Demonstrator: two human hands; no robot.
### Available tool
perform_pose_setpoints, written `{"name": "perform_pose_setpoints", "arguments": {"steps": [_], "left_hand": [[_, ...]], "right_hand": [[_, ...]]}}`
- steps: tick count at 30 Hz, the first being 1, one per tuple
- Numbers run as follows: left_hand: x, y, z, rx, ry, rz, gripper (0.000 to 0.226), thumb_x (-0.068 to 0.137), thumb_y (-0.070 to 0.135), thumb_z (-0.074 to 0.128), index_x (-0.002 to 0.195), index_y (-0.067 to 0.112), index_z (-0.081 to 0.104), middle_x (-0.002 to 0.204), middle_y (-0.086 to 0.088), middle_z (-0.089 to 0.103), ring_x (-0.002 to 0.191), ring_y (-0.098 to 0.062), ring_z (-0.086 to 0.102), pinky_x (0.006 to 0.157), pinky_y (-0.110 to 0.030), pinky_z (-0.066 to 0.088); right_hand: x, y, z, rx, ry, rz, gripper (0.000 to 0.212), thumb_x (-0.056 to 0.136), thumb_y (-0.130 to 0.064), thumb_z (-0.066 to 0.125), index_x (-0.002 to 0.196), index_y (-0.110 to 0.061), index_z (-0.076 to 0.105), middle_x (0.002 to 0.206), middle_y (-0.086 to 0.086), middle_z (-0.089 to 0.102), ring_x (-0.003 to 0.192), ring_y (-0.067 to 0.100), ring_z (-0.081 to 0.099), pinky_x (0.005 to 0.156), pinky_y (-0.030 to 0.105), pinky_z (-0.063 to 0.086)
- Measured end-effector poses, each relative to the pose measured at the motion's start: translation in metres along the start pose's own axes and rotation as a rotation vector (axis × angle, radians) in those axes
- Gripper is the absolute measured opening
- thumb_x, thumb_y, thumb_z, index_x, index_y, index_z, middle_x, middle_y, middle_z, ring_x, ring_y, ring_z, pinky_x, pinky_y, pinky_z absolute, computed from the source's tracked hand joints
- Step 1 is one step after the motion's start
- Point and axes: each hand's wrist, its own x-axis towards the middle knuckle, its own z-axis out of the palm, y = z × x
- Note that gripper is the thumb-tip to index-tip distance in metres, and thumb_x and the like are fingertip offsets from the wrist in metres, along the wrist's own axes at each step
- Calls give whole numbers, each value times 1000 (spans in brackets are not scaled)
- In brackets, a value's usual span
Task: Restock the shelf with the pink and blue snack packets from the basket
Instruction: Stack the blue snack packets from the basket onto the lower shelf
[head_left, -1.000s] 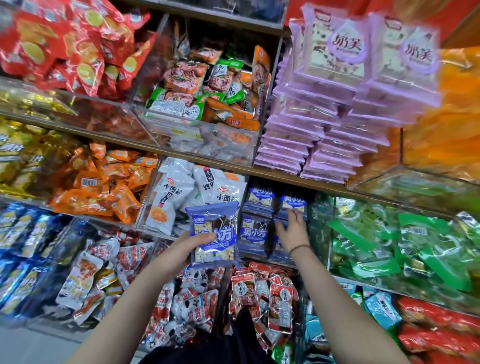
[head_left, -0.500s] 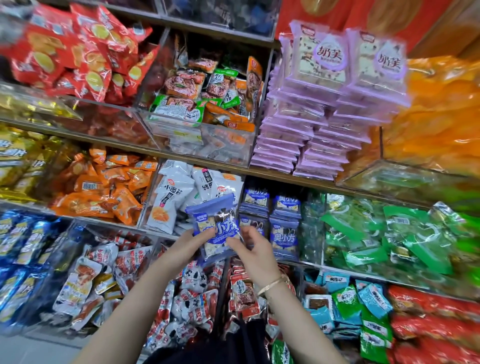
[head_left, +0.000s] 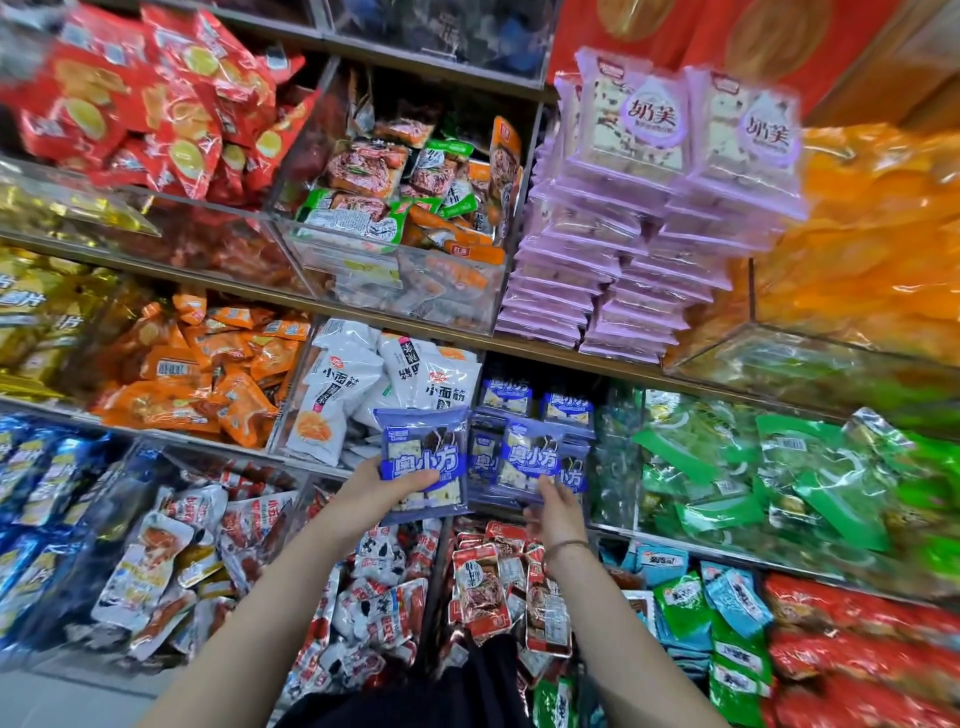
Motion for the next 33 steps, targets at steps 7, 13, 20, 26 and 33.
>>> {"name": "perform_pose_setpoints", "arguments": {"steps": [7,13,20,26,33], "left_hand": [[-2,0,0,11,10,-16,36,73,45,74,105,34,63,103,16,70,97,-4,62,91,-33,38],[-3,6,-1,15,-10,-43,56,58,56,74,107,31,64,100,16,71,96,-3,63,87,-29,39],[1,4,-1,15,13,-57,70,52,64,80,110,30,64,104,14,70,102,-8,62,92,-34,40],[4,4,-2,32,30,-34,74,42,67,77,104,28,66,103,10,71,100,-12,63,101,-40,42],[4,1,1,47,135,-4,53,66,77,52,88,28,55,80,16,58,78,-5,54,82,-31,39]], "right_hand": [[29,2,27,-625,3,-173,41,99,-18,36,139,-11,33,119,15,56,104,33,57,89,42,46],[45,-5,29,-1193,4,-208,41,96,-32,41,127,-6,48,139,13,33,125,30,33,100,38,37],[-10,-11,19,-515,-37,-427,31,90,-38,55,112,-16,54,106,3,56,83,7,54,78,24,46],[-66,-12,47,-444,-286,-549,28,81,-35,68,99,-22,51,88,-5,54,73,-3,50,67,5,42],[-59,-12,47,-307,-291,-447,6,93,-25,55,88,-24,51,83,-3,55,63,7,56,64,21,51]]}}
